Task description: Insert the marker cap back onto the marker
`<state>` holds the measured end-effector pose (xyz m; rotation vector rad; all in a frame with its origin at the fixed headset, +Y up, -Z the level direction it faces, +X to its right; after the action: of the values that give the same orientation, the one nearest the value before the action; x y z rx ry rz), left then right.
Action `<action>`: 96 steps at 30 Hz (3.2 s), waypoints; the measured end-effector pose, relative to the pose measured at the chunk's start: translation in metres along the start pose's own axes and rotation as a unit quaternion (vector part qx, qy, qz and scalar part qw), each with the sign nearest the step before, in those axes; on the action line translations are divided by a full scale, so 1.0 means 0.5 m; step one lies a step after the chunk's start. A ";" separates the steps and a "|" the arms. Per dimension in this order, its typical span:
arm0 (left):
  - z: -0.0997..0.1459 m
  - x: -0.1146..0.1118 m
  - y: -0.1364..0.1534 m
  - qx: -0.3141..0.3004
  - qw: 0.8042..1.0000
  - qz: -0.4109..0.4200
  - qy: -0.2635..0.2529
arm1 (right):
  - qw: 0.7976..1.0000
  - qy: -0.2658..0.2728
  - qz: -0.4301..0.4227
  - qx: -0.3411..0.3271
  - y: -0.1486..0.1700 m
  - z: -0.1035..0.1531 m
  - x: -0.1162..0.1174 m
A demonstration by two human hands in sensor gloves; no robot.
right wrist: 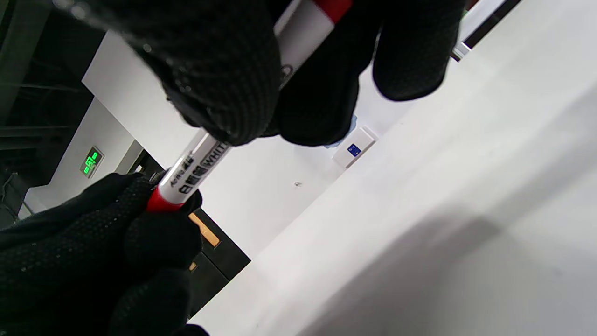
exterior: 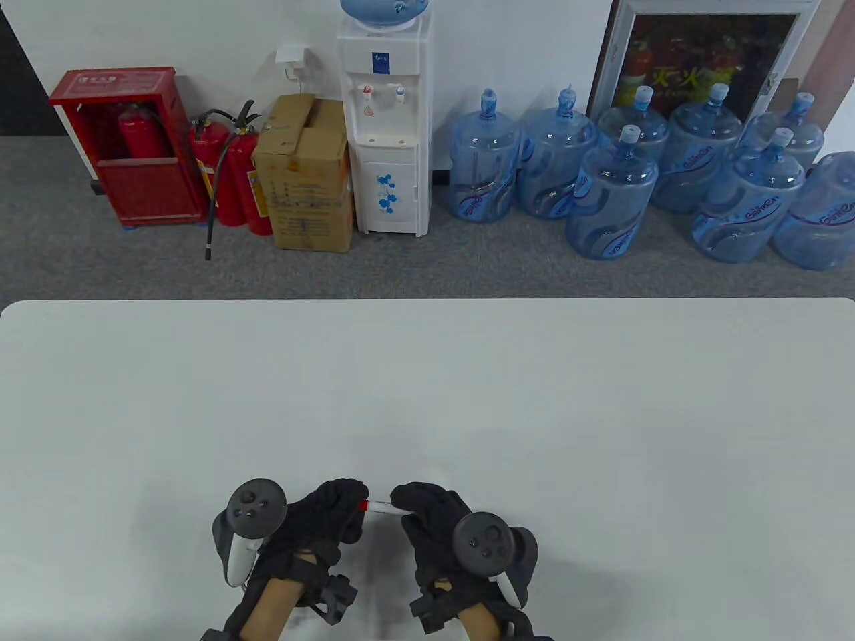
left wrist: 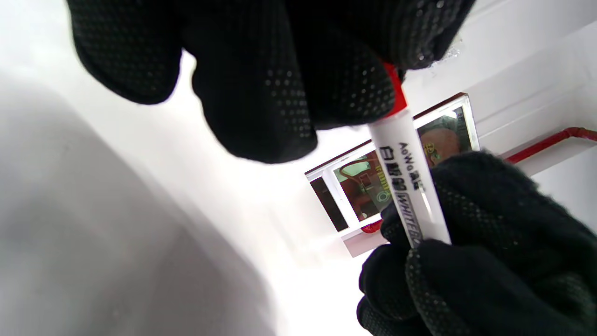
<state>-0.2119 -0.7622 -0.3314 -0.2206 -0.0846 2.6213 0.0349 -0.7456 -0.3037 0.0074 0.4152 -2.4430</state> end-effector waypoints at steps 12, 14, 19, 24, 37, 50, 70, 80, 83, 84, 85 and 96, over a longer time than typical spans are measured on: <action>0.005 -0.005 -0.027 -0.043 0.998 -0.036 -0.025 | 0.996 -0.045 -0.070 0.038 0.016 -0.010 0.005; 0.006 -0.007 -0.034 -0.054 0.997 -0.041 -0.029 | 0.995 -0.061 -0.070 0.039 0.017 -0.010 0.003; 0.008 -0.012 -0.043 -0.067 0.996 -0.047 -0.027 | 0.994 -0.084 -0.060 0.038 0.019 -0.011 -0.001; 0.010 -0.008 -0.048 -0.078 0.995 -0.053 -0.025 | 0.991 -0.109 -0.062 0.038 0.020 -0.011 0.009; 0.007 -0.005 -0.049 -0.074 0.996 -0.046 0.002 | 0.994 -0.110 -0.006 -0.011 -0.014 -0.009 0.002; 0.004 -0.008 0.007 0.037 0.994 0.098 0.034 | 0.974 -0.110 0.147 -0.133 -0.081 0.012 -0.003; 0.036 0.073 -0.057 -0.093 0.877 -0.440 -0.170 | 0.990 -0.032 0.120 0.070 -0.007 -0.015 -0.069; 0.011 0.076 -0.005 0.000 0.830 -0.545 -0.120 | 0.919 0.127 0.310 0.209 0.146 -0.026 -0.250; 0.009 0.075 -0.001 0.004 0.829 -0.547 -0.117 | 0.888 0.168 0.365 0.225 0.181 -0.011 -0.301; 0.009 0.073 0.001 0.005 0.830 -0.546 -0.112 | 0.881 0.183 0.372 0.230 0.190 -0.003 -0.313; 0.010 0.071 0.002 0.008 0.829 -0.548 -0.113 | 0.874 0.192 0.376 0.240 0.205 0.006 -0.326; 0.008 0.055 0.003 0.010 0.818 -0.566 -0.099 | 0.799 0.144 0.472 0.344 0.296 0.037 -0.367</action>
<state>-0.2371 -0.7500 -0.3314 0.1073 -0.1890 1.4300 0.2712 -0.7488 -0.3095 0.7262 -0.3336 -1.4511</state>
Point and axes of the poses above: the tracker on the back of each hand, its own y axis roughly to the little-finger side, its own z axis roughly from the fingertips to the wrist, x = y × z, the point moved 3 cm from there along -z, roughly from the wrist to the fingertips, and after that the axes turned 4 degrees about -x, right-handed, at the moved point
